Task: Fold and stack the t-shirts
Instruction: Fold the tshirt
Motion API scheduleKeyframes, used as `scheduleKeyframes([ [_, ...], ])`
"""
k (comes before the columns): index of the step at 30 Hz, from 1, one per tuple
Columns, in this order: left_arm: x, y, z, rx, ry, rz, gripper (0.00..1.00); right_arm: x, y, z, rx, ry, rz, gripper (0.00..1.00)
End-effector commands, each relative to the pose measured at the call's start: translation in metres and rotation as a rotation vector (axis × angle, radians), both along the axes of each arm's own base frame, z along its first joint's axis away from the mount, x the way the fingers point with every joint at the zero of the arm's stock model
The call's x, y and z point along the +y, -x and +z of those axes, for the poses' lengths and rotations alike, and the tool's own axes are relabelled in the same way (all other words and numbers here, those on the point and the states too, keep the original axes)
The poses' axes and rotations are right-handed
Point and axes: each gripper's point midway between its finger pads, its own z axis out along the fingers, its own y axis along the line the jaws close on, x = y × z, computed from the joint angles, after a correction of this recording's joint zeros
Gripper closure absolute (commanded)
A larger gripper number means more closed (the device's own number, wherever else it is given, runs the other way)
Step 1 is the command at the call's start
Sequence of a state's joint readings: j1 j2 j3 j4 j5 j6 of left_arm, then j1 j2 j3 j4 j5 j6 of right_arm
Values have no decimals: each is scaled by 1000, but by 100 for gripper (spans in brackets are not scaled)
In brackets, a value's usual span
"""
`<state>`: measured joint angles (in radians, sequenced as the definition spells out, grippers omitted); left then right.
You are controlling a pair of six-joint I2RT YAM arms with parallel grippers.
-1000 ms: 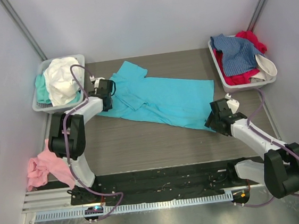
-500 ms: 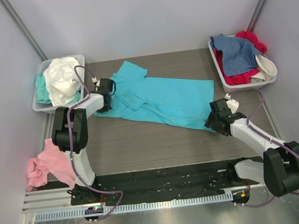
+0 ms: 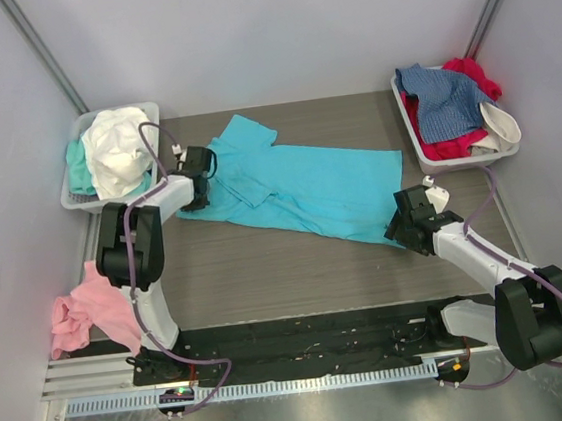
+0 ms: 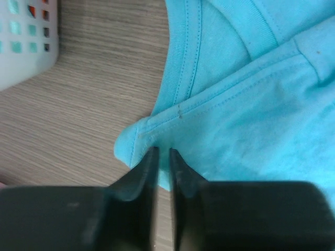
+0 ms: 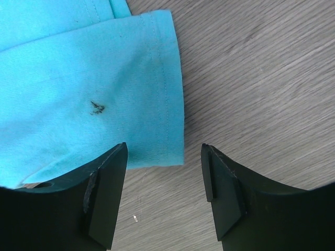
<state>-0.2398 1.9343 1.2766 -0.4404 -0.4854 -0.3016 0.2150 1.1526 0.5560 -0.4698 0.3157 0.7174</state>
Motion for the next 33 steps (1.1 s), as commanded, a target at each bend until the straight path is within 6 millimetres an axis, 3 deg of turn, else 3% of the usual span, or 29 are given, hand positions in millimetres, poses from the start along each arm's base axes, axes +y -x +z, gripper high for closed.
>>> scheduleKeyframes([
  [1,2,-8,40,-89,29,-13,66,1,-11,8,-44,1,-6,34],
  [4,3,-10,40,-84,91,-35,51,3,-12,7,-43,-3,-2,34],
  [8,4,-12,33,-62,182,-64,50,3,-14,9,-47,-1,5,34],
  [20,5,-18,13,-18,222,-68,58,3,-15,10,-47,2,7,34],
  [26,3,-16,1,16,231,-69,66,2,-14,8,-40,5,4,34],
  [30,3,-15,-2,25,229,-67,87,1,-14,7,-38,7,4,34],
  [33,4,-14,-4,34,224,-64,96,1,-13,5,-34,8,2,34],
])
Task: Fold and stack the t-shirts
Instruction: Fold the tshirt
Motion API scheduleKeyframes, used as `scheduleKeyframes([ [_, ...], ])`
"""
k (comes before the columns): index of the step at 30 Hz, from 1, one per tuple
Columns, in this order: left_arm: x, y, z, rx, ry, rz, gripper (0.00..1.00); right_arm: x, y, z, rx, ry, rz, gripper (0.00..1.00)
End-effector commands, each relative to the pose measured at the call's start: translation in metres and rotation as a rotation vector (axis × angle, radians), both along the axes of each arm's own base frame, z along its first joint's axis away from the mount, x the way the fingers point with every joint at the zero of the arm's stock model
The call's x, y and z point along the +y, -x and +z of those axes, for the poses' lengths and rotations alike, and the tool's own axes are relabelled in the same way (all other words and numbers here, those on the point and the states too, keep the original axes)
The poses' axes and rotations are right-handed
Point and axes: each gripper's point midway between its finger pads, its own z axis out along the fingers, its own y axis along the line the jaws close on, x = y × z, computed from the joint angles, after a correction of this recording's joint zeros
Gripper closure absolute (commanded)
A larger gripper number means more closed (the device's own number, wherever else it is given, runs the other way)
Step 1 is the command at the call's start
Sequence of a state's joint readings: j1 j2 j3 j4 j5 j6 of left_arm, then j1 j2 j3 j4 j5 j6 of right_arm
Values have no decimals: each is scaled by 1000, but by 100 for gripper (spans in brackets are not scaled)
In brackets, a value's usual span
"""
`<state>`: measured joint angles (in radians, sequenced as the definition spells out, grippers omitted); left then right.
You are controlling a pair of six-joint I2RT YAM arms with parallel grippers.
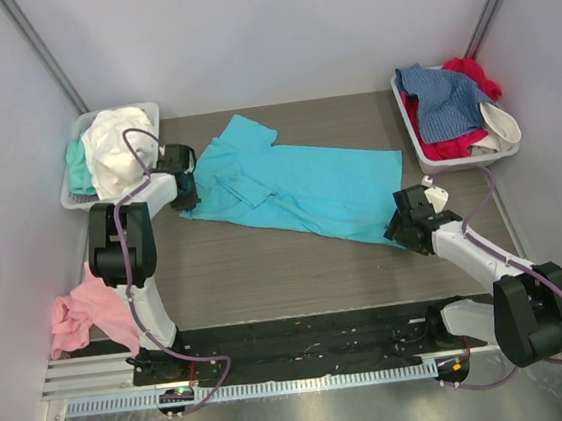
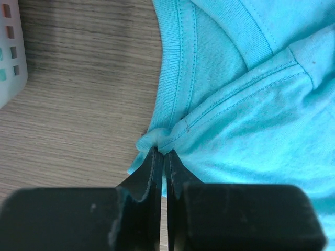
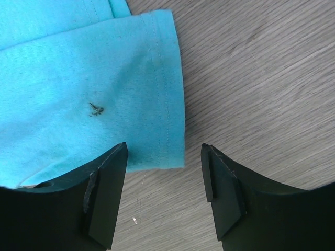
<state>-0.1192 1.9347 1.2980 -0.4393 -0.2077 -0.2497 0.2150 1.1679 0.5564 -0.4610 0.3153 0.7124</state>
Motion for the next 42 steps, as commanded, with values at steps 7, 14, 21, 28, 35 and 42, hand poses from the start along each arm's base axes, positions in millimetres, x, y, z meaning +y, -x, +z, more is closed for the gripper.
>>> scheduleKeyframes([
  [7,5,3,15,-16,-13,22,100,2,-8,1,-26,-10,-11,41],
  [14,11,14,28,-39,-26,52,100,7,-7,-11,-3,-35,-5,50],
  [21,11,21,30,-54,-15,75,100,9,-5,-20,16,-54,-7,87],
  [28,18,32,46,-116,-17,134,100,0,-9,-8,-28,-32,-39,99],
  [35,35,51,60,-157,-10,214,100,-18,-15,4,-43,15,-84,99],
  [42,41,75,61,-167,15,276,100,-32,-18,7,-32,33,-115,99],
])
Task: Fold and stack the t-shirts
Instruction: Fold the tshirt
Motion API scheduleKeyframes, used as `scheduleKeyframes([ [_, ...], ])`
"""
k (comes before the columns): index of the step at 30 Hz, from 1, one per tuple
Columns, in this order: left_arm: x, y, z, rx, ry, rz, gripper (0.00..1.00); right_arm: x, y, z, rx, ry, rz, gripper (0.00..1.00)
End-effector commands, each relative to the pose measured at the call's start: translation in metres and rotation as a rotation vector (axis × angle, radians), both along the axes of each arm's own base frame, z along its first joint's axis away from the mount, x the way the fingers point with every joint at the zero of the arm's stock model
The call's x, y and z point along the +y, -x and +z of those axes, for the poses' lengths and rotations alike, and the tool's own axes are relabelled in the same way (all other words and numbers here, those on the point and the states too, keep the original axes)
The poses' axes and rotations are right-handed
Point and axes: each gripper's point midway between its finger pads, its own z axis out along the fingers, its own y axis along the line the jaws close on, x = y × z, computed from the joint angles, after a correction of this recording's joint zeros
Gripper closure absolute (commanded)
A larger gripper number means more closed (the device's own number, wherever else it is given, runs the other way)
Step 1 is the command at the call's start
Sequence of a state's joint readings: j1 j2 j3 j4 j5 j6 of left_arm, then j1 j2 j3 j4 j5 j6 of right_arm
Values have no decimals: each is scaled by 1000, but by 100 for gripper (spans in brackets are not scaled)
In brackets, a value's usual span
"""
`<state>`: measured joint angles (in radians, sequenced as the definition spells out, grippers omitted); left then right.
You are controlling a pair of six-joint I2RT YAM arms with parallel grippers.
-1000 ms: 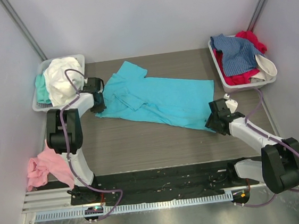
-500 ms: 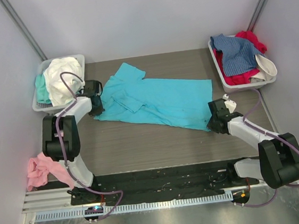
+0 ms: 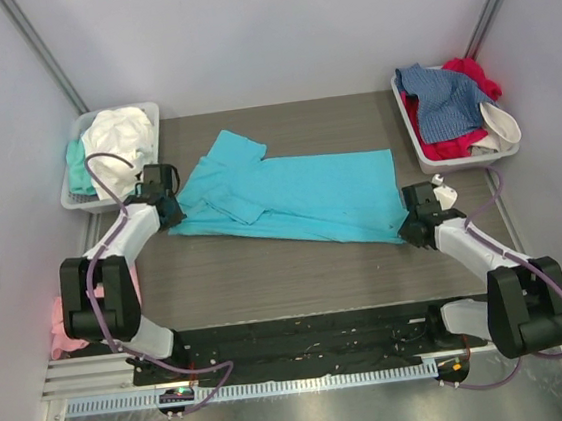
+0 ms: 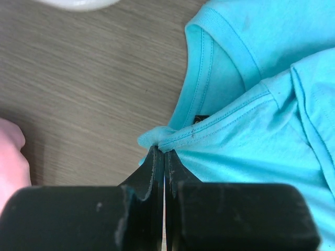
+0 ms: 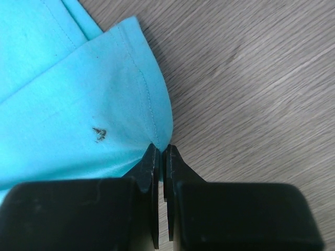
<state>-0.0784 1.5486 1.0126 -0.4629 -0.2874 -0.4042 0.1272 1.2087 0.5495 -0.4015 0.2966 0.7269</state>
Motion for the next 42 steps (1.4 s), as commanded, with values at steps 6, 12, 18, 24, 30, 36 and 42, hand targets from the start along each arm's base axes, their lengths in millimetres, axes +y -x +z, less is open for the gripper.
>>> scheduleKeyframes([
  [6,6,27,2,-35,40,115,100,-18,-8,16,-13,61,-27,99],
  [12,11,50,12,-86,52,176,100,-18,-5,15,-3,53,-30,99],
  [18,24,68,30,-147,11,245,100,-21,-4,16,-1,57,-41,99],
  [24,9,80,22,-148,112,249,100,-20,-2,16,-1,39,-41,98],
  [30,-10,102,2,-141,258,298,100,-14,3,15,13,6,-33,97],
  [36,3,126,8,-200,243,391,100,-14,4,17,10,4,-37,87],
  [42,15,144,24,-283,232,458,51,-15,0,30,-29,3,-53,33],
])
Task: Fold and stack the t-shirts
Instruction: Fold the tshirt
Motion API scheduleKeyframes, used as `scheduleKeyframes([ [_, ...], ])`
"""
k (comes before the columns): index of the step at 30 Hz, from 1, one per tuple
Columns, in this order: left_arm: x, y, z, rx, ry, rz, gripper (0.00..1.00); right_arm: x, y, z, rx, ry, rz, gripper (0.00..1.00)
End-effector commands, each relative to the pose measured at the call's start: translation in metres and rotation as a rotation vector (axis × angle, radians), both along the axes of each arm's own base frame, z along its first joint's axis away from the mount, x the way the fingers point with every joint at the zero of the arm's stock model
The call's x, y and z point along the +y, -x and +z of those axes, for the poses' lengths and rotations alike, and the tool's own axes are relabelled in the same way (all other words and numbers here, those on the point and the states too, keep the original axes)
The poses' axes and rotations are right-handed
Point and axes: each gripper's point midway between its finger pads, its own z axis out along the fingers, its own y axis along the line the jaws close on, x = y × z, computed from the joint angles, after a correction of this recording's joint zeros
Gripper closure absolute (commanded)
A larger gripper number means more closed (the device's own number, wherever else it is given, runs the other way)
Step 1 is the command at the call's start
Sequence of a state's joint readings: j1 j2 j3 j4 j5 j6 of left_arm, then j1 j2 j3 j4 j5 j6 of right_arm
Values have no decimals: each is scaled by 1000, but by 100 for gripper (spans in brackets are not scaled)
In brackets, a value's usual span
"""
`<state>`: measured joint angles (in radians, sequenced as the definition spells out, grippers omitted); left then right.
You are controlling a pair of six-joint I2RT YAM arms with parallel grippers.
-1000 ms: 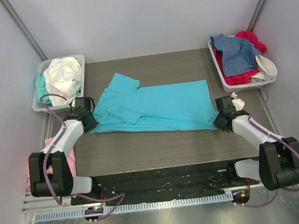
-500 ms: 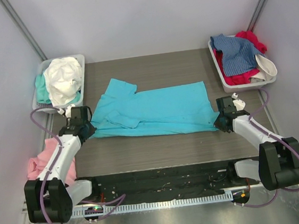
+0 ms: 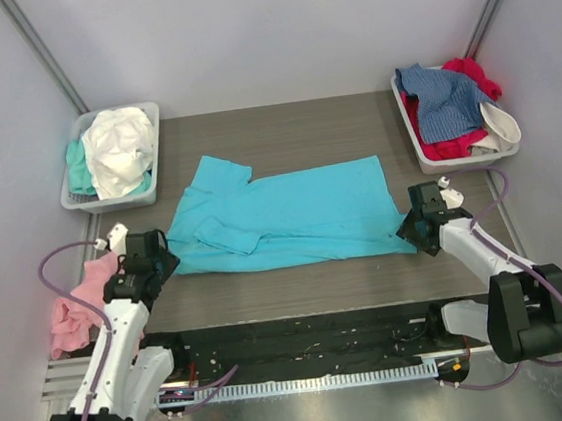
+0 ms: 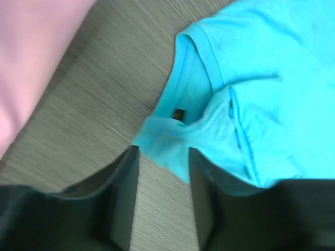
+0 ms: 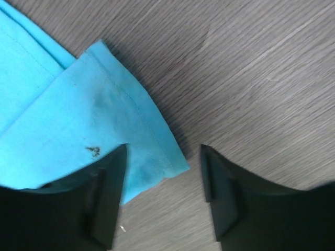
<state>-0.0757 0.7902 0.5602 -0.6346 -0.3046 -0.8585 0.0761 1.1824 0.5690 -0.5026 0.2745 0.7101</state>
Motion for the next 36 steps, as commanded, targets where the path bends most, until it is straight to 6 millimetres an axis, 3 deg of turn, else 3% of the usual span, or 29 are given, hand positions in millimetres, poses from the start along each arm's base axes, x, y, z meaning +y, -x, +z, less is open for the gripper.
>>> scheduleKeyframes([
  [1,17,15,8,-37,-27,113,29,-5,-18,33,-105,15,-30,27],
  [3,18,15,17,-80,-25,118,1,-9,-20,45,-144,29,-42,24],
  [7,19,14,32,-145,-20,123,0,-5,-38,73,-241,26,0,23],
  [11,14,1,41,-202,-20,74,0,26,-65,84,-295,-63,175,24],
  [14,7,-9,37,-185,-13,29,0,59,-79,78,-247,-105,307,25],
  [15,6,-13,35,-168,-14,18,0,82,-80,79,-243,-114,376,25],
  [17,3,-19,37,-174,-13,-2,0,108,-87,79,-239,-116,452,27],
  [18,3,-21,39,-172,-19,-12,0,135,-87,81,-257,-126,522,28],
  [21,5,-25,46,-183,-45,-27,0,179,-93,85,-282,-147,619,30],
  [22,5,-25,48,-188,-49,-29,0,203,-92,94,-301,-159,674,31],
  [24,6,-24,48,-188,-53,-31,0,225,-92,87,-282,-170,705,31],
  [28,1,-22,46,-186,-37,-51,0,272,-86,78,-263,-195,787,34],
  [33,-2,-20,42,-183,-19,-60,0,331,-59,50,-196,-204,910,34],
  [36,-3,-18,40,-183,-15,-66,0,361,-53,55,-214,-219,955,35],
])
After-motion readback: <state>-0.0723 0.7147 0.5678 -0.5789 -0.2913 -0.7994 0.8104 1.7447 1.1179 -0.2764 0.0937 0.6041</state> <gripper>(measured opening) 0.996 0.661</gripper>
